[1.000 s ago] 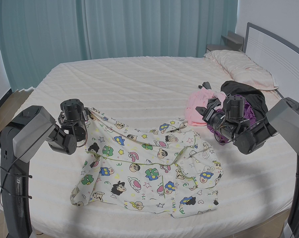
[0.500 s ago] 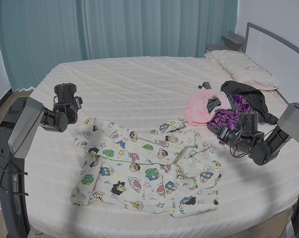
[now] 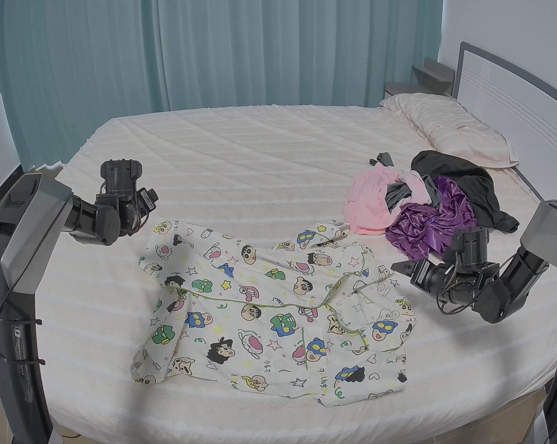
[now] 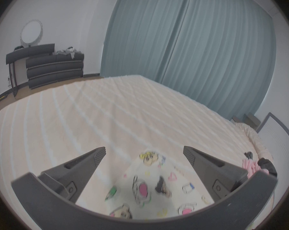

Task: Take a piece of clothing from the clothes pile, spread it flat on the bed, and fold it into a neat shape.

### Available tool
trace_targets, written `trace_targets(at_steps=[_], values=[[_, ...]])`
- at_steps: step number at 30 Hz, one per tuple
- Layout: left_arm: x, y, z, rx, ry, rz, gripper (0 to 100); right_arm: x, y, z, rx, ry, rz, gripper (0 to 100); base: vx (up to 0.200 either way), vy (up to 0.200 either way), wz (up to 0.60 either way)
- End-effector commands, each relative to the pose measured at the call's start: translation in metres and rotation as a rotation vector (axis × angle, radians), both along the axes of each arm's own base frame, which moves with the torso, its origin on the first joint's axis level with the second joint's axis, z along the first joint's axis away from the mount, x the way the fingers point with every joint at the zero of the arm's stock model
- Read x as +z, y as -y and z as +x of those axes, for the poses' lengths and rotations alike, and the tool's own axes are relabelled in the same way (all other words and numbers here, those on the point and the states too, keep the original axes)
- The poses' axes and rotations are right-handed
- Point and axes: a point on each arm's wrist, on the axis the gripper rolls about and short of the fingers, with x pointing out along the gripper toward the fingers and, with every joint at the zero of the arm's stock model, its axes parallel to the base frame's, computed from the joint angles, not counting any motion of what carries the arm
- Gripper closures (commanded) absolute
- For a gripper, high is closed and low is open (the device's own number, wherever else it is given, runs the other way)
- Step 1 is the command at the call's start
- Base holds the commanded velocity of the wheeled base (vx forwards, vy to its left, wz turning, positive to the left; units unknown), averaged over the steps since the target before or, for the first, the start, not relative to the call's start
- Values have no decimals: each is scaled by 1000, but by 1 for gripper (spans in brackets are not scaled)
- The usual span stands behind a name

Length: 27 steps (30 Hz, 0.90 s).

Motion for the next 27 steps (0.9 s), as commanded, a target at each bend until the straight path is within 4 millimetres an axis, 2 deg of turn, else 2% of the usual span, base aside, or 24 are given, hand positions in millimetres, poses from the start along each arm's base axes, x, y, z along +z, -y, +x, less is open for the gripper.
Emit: trace_targets(at_steps=[1,3,4,5,8,12,17,24,25,27], values=[[27,28,-117,-128,-67,-166,0,-24,13,-35,58,-139,-12,0,0,0,0],[20,32,-154,-141,-56,-203,0,-29,13,-42,86,-145,9,0,0,0,0],[20,32,-154,-141,-56,-203,0,-29,13,-42,86,-145,9,0,0,0,0],[10,34,-173,-154,-72,-199,0,-33,13,-44,99,-142,20,0,0,0,0],[-7,43,-197,-185,-81,-190,0,-44,13,-41,103,-128,22,0,0,0,0],[-15,52,-224,-186,-68,-215,0,-52,10,-39,115,-136,20,0,0,0,0],[-21,62,-242,-189,-89,-253,0,-54,9,-31,123,-124,15,0,0,0,0],[-24,64,-249,-185,-101,-282,0,-53,5,-16,148,-116,31,0,0,0,0],[-24,64,-249,-184,-103,-283,0,-54,4,-12,148,-120,31,100,0,0,0],[-25,64,-249,-186,-103,-283,0,-54,3,-6,147,-119,32,100,0,0,0]])
